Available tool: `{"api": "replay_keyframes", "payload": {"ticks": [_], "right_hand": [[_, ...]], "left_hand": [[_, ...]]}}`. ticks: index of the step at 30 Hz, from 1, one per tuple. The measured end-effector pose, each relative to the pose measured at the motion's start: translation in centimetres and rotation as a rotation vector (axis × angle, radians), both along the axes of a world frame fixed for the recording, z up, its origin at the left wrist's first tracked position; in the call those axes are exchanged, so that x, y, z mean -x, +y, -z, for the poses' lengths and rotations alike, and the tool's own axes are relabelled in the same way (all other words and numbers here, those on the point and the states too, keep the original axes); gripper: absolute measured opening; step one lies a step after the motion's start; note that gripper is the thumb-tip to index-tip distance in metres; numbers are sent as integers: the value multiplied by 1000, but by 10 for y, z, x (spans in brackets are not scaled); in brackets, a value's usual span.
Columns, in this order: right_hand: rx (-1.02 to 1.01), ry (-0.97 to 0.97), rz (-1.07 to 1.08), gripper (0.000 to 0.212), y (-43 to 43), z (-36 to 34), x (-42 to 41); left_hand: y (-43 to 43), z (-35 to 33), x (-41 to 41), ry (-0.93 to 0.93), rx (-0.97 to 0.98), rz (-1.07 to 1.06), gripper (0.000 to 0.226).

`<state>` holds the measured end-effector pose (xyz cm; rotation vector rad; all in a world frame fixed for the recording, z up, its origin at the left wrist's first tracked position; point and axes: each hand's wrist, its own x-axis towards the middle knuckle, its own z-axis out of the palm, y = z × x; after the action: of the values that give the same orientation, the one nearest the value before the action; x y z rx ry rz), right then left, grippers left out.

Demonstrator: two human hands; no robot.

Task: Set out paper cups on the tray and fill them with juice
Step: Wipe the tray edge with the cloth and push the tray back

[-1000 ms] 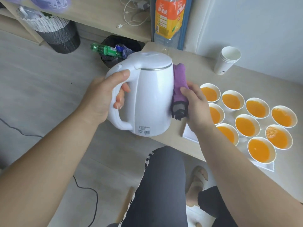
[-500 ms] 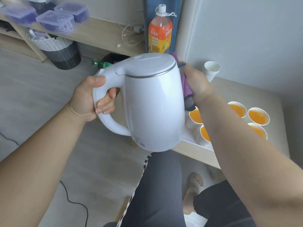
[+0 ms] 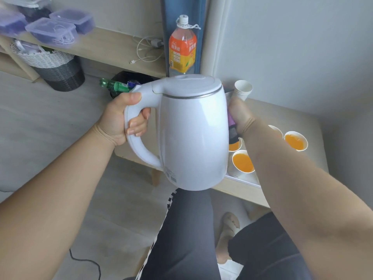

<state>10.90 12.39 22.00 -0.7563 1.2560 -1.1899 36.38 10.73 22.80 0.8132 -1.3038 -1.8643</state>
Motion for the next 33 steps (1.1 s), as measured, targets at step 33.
{"api": "replay_keyframes", "payload": {"ticks": [33], "right_hand": [[70, 541, -241, 68, -21, -12, -15]], "left_hand": [[-16, -14, -27, 103, 43, 22, 45]]}}
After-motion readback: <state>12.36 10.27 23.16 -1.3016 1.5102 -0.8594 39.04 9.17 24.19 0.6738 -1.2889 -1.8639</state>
